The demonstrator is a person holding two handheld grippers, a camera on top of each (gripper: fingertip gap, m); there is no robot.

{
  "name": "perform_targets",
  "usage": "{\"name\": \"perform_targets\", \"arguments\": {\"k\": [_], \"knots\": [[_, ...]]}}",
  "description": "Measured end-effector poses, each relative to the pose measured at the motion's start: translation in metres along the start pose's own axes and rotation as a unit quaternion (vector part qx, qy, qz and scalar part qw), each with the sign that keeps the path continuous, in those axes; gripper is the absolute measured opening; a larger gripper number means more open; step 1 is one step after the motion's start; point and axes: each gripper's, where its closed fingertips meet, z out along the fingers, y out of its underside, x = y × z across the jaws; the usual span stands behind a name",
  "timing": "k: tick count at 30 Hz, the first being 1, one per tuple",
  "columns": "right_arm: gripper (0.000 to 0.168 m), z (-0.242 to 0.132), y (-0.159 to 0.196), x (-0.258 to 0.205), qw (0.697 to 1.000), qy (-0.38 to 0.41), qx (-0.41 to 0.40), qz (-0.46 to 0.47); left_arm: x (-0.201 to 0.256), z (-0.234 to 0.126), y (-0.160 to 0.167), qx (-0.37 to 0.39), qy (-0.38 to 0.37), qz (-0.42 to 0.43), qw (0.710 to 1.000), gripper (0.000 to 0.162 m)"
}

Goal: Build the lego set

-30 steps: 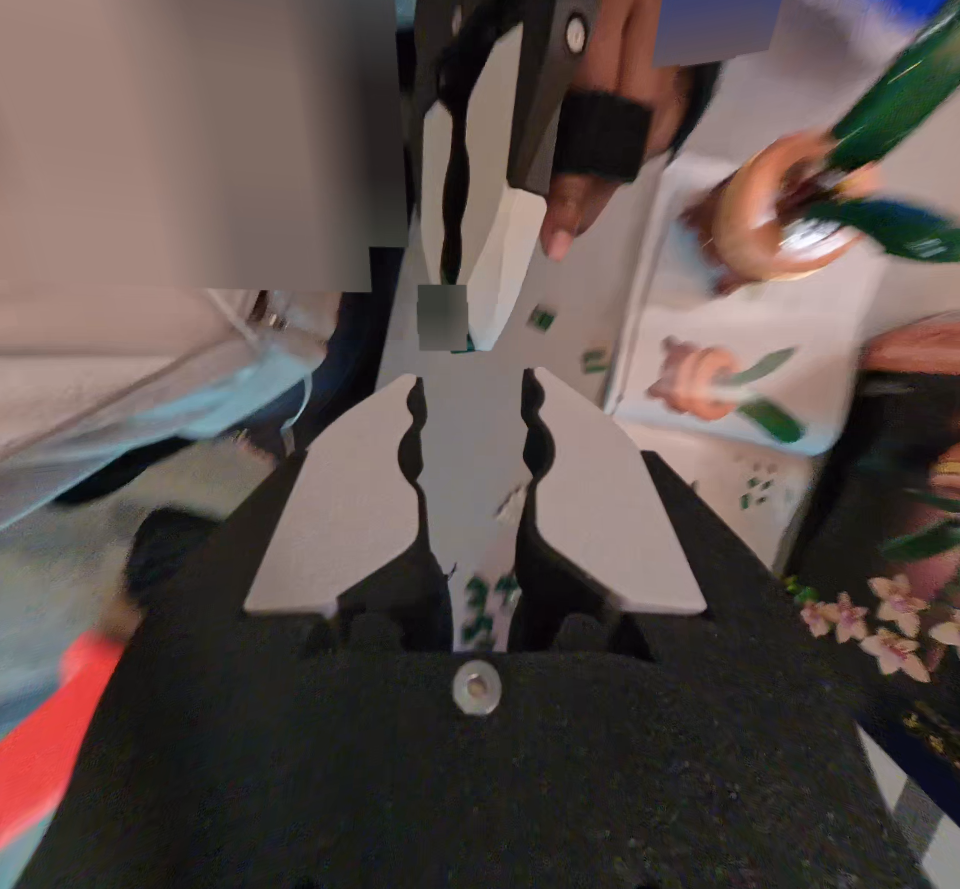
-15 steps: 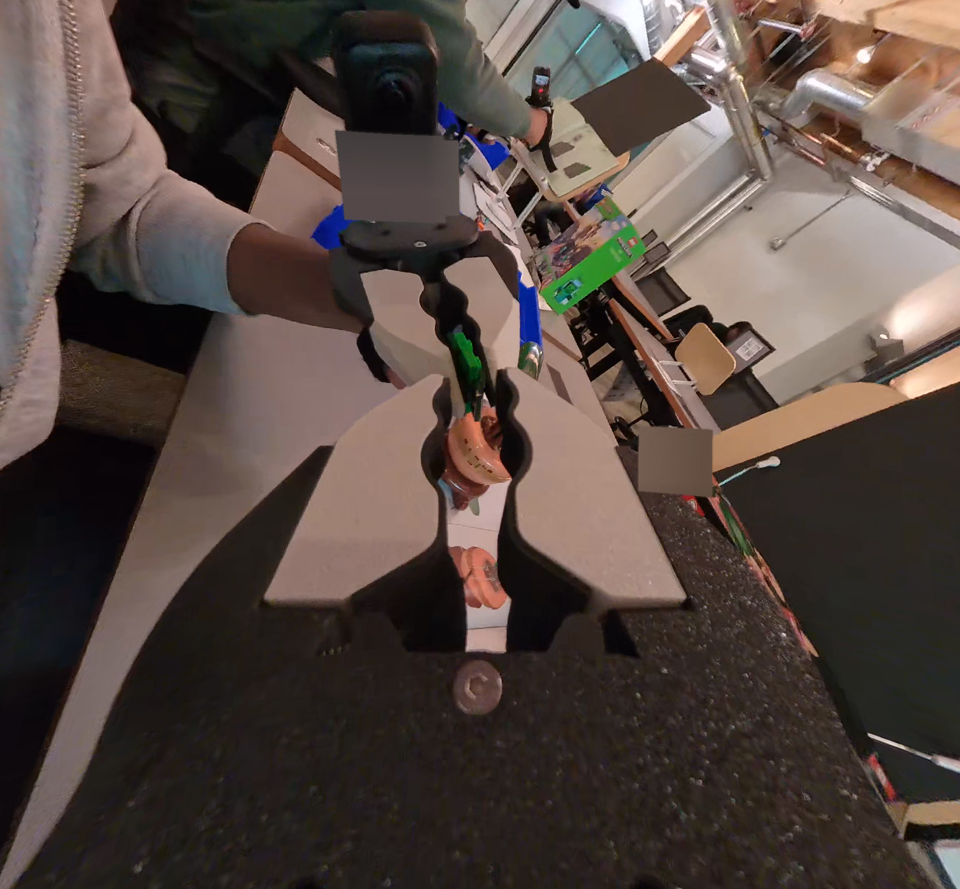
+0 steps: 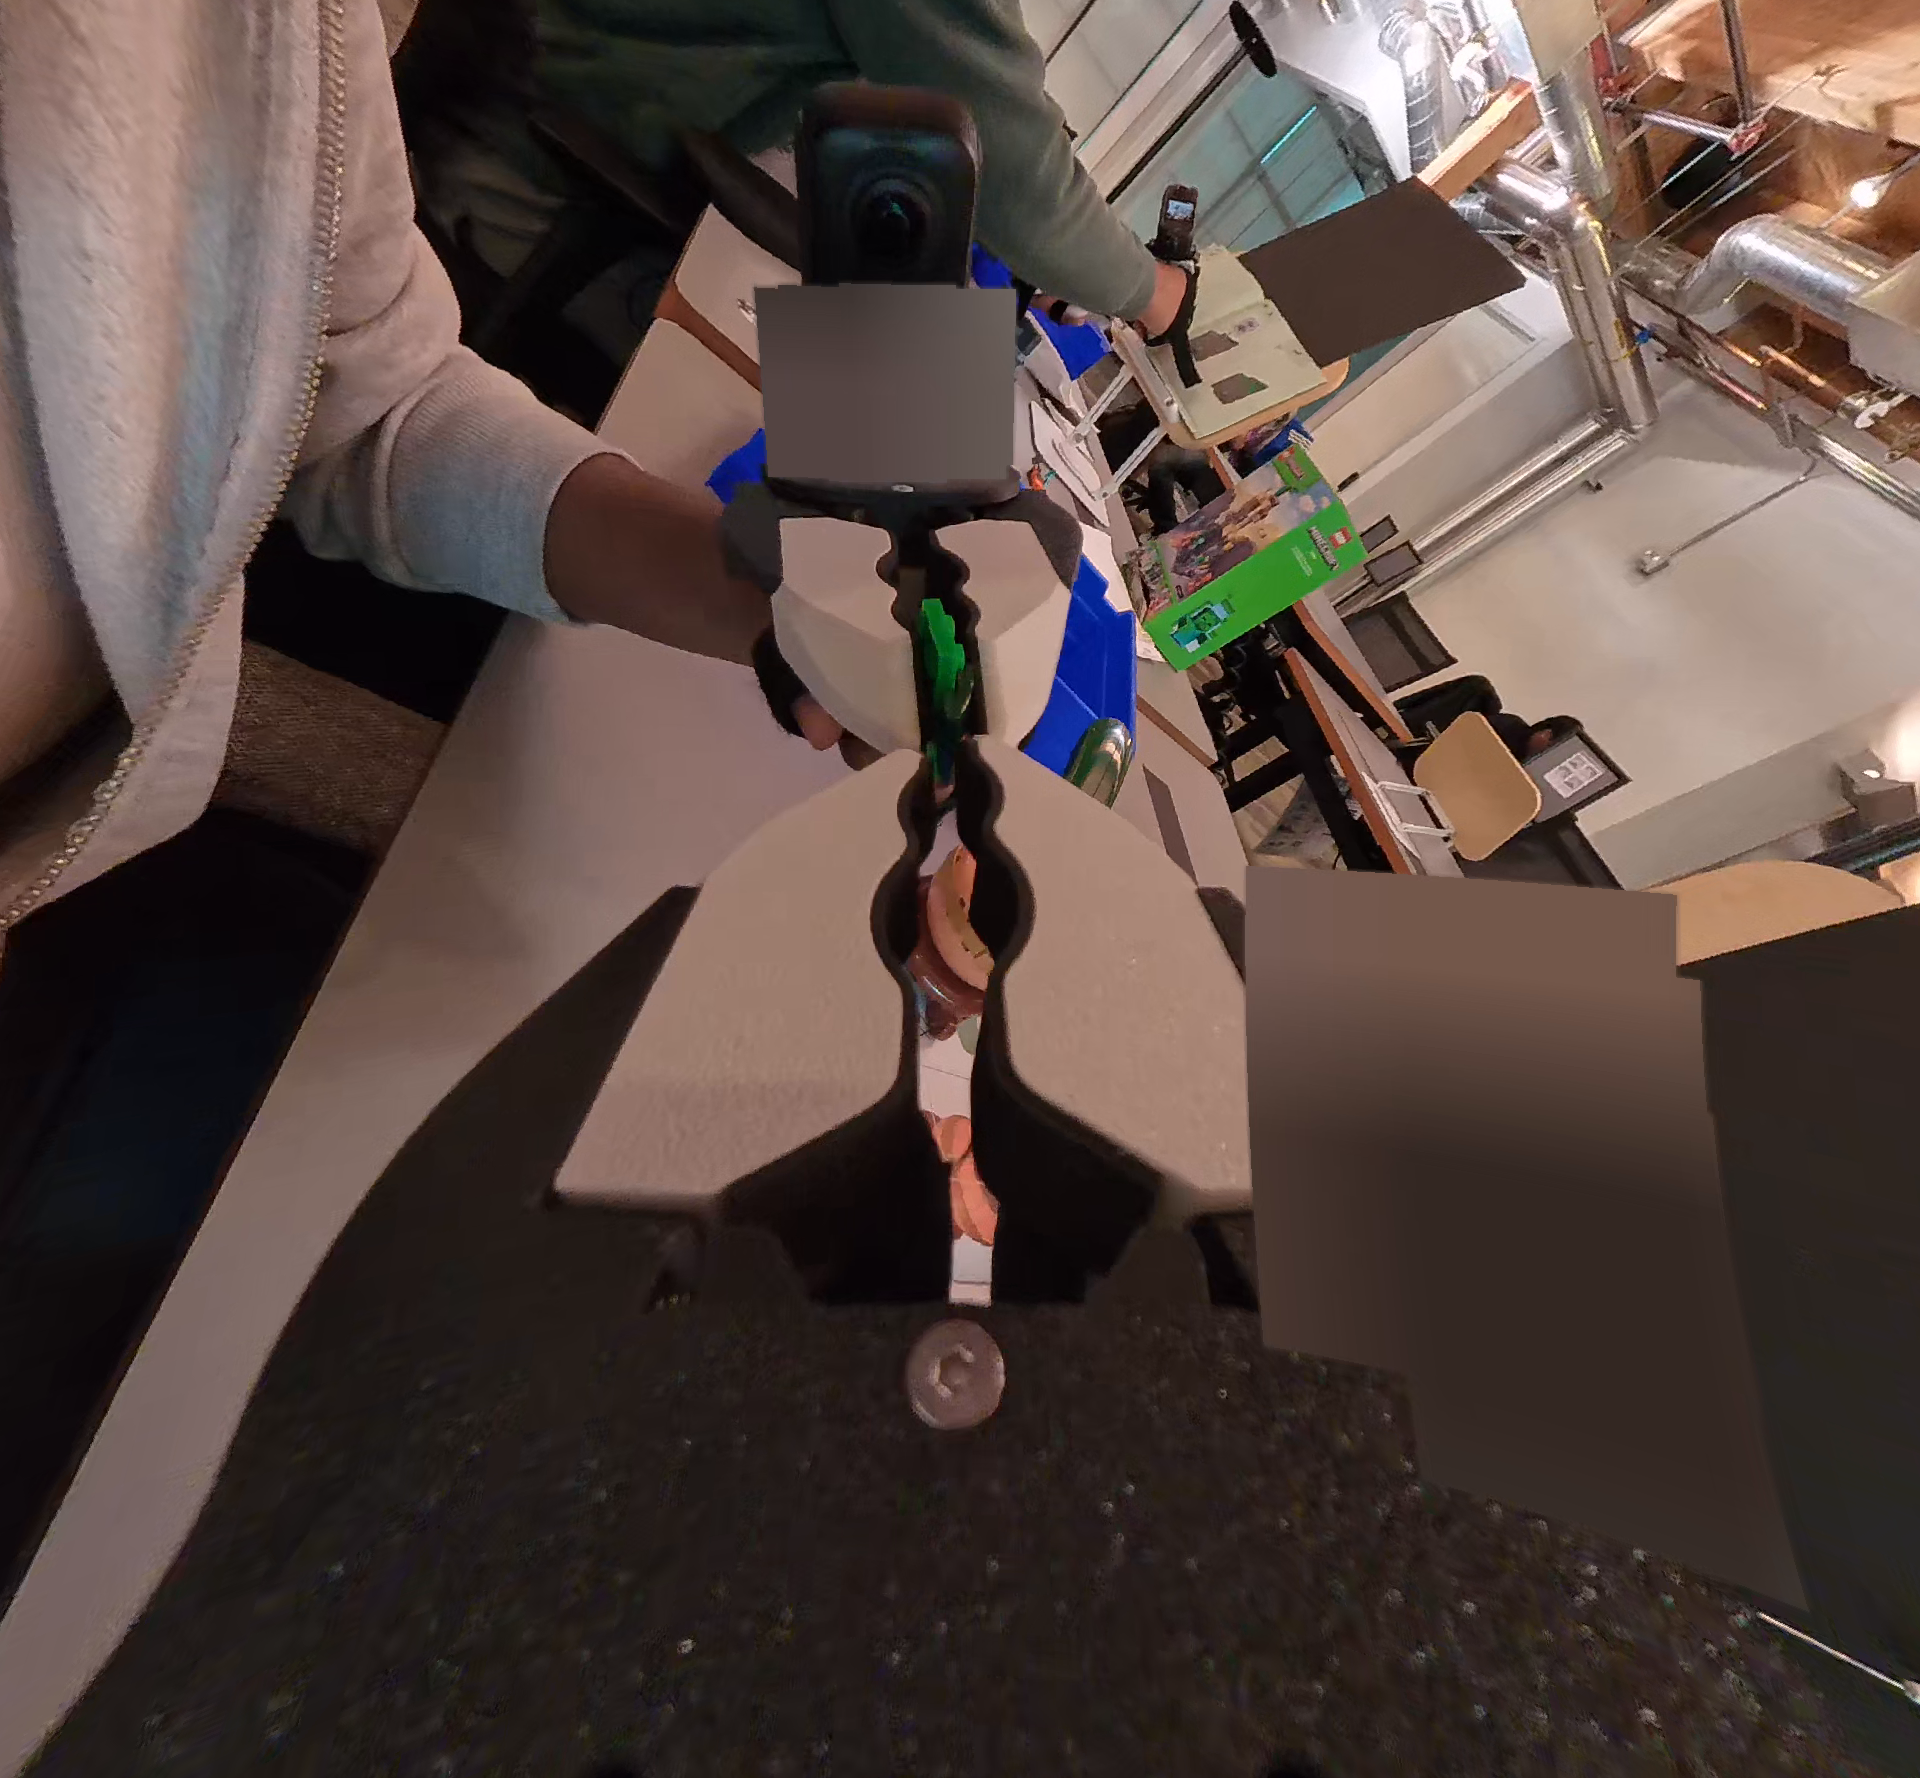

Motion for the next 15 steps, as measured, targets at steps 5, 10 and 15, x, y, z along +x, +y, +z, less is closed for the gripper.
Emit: {"name": "perform_targets", "arguments": {"k": [5, 10, 15], "knots": [[0.004, -0.0017, 0.0021, -0.0004, 1.000, -0.009, -0.004, 0.001, 0.0042, 0.0024, 0.0048, -0.022, 0.009, 0.016, 1.000, 0.007], [0.007, -0.0040, -0.0001, -0.0017, 1.000, -0.008, 0.004, 0.012, 0.0050, 0.0039, 0.0057, -0.028, 0.010, 0.028, 0.999, 0.007], [0.007, -0.0031, -0.0040, -0.0037, 0.999, -0.011, 0.017, 0.038, 0.0067, 0.0044, 0.0087, -0.041, 0.013, 0.040, 0.998, 0.008]]}}
